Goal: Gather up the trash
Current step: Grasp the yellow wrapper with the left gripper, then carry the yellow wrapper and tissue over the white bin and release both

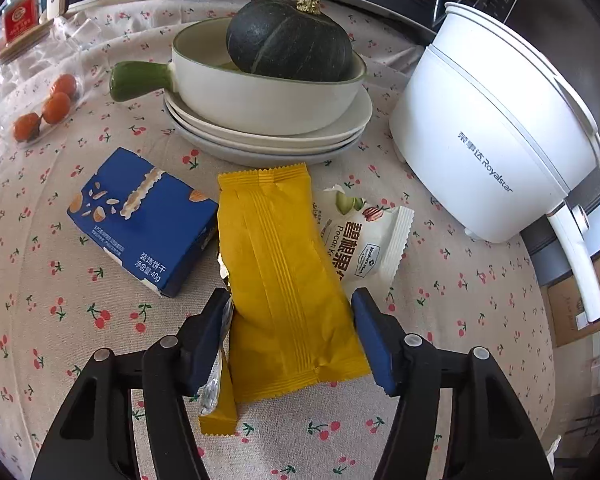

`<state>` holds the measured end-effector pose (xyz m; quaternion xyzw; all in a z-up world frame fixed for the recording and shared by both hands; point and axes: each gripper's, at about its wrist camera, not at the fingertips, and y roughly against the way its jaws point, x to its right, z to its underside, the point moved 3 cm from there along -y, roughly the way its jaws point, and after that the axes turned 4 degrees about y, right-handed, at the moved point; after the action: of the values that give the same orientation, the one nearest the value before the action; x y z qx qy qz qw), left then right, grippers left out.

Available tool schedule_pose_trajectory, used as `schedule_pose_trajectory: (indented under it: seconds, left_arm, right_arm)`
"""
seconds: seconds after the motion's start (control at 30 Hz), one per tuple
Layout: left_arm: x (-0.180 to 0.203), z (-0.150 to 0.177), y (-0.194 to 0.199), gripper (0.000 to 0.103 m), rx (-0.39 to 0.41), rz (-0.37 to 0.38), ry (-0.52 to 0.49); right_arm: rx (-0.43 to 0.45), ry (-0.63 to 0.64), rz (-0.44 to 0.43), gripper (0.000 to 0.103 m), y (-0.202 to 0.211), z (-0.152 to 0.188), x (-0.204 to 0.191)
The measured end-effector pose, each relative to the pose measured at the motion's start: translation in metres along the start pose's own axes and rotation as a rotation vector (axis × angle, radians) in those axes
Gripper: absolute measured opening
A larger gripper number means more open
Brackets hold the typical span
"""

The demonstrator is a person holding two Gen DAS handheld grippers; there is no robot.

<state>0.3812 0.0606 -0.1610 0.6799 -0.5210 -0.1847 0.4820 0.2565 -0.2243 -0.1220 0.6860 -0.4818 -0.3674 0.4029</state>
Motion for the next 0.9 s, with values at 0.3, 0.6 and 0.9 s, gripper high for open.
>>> schedule_pose_trajectory:
  seconds: [0.3, 0.6, 0.9]
  left_arm:
    - [-0.04, 0.039, 0.035, 0.053, -0.028, 0.072, -0.062]
    - [-0.067, 0.084, 0.098, 0.052, -0.023, 0.109, -0.157]
    - [-0.057, 0.137, 0.148, 0.052, -0.048, 0.22, -0.262]
  right_arm:
    - [0.055, -0.002, -0.002, 0.021, 0.025, 0.001, -0.009]
    - [0.114, 0.009, -0.017, 0.021, 0.058, 0.02, -0.032]
    - [0.132, 0.038, 0.01, 0.021, 0.082, 0.05, -0.036]
